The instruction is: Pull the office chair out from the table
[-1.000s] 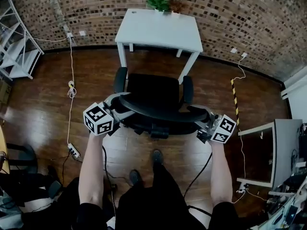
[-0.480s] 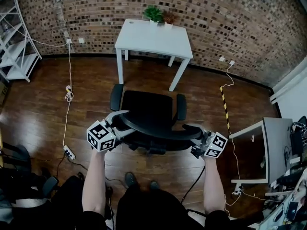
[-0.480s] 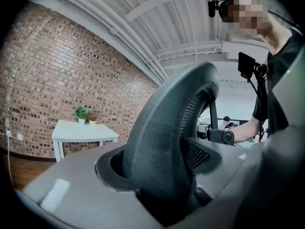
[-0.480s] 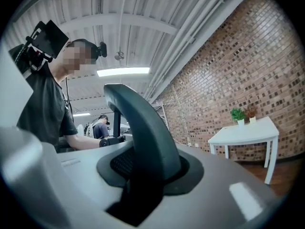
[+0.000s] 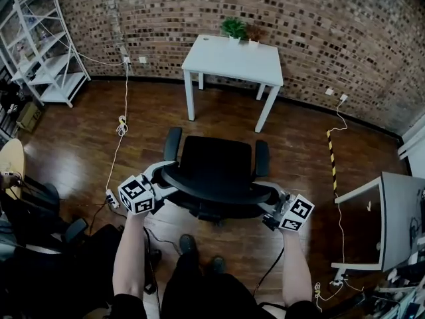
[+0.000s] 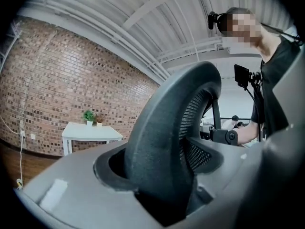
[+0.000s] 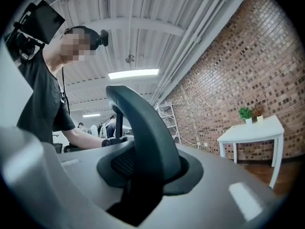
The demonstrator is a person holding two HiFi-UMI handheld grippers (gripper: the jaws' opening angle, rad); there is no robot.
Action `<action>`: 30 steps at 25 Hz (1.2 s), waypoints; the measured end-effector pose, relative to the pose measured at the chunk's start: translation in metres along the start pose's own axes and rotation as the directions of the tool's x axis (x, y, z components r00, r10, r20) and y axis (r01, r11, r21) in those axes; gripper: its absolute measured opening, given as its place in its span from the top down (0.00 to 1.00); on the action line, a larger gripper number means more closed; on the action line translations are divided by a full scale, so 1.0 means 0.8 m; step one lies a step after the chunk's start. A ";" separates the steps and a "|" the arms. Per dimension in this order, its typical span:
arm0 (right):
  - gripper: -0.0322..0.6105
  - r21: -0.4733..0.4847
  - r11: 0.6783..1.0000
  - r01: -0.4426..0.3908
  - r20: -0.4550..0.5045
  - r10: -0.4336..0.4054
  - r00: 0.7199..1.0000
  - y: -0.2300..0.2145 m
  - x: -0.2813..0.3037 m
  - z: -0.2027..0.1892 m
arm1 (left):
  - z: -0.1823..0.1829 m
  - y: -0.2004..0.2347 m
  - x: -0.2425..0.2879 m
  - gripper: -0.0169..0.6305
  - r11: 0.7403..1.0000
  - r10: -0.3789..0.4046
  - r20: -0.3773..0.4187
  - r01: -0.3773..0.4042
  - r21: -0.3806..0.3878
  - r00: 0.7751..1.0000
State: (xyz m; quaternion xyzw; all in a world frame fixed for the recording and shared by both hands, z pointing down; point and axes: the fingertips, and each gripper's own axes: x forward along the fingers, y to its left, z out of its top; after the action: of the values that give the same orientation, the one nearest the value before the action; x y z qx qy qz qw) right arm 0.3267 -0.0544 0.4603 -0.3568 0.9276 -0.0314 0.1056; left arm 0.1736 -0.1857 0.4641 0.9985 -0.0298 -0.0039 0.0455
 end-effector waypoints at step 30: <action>0.95 -0.235 0.763 0.602 0.182 -0.574 0.799 0.543 0.073 -0.178 | -0.159 -0.463 -0.315 0.54 0.957 -0.087 0.351 0.176 -0.230 0.932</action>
State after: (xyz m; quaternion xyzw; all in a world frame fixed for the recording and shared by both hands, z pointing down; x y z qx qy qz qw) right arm -0.0312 0.2274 0.5307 -0.6418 0.7572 0.0867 0.0845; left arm -0.0549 0.2096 0.5587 0.9683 0.0312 -0.1816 0.1685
